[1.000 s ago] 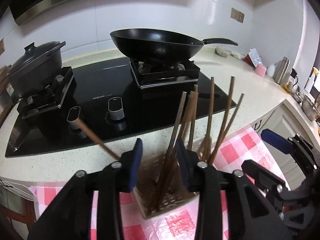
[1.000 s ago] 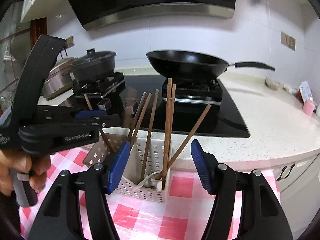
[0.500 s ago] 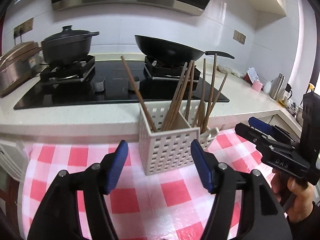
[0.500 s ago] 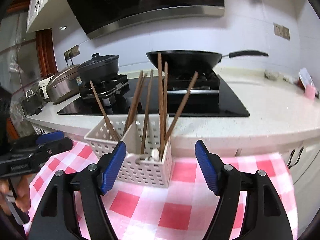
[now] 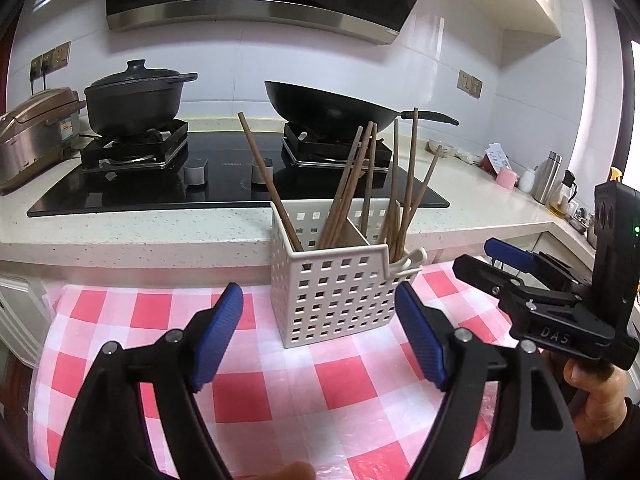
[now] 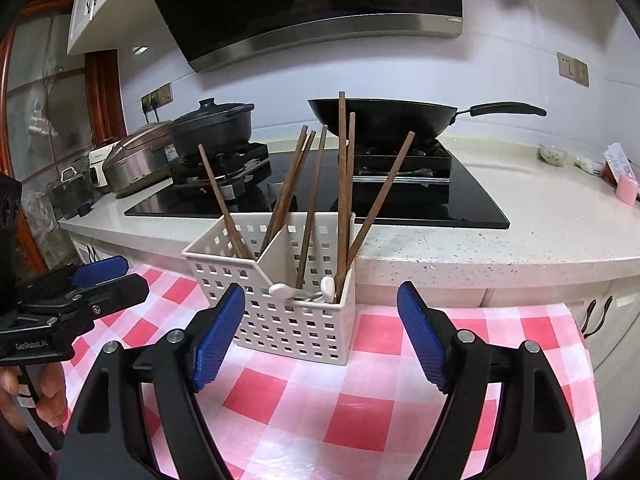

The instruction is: Organize utensils

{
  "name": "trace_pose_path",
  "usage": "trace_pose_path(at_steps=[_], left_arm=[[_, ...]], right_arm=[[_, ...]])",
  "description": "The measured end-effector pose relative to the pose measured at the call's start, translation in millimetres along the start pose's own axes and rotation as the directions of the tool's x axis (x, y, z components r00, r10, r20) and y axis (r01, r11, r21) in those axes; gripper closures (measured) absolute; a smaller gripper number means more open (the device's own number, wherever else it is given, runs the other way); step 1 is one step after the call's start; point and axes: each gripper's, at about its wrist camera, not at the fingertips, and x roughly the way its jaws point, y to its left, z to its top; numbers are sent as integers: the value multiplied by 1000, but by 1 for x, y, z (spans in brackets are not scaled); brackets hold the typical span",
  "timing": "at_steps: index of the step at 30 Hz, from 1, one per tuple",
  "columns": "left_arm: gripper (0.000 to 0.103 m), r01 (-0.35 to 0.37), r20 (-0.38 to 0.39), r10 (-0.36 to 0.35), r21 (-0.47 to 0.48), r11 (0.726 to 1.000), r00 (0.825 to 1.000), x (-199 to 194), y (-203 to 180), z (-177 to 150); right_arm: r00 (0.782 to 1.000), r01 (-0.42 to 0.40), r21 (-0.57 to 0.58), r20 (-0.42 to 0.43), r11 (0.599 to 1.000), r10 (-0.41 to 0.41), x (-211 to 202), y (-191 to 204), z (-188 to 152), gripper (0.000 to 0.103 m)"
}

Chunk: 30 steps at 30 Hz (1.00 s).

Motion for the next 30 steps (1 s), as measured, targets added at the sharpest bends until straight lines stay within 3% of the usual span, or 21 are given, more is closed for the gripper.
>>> trace_pose_path(at_steps=[30], left_arm=[[20,10,-3,-10,9,1000,1000,-1,-2,-2]], right_arm=[[1000,-12,2,-1,1000,12,-5,1,-1,27]])
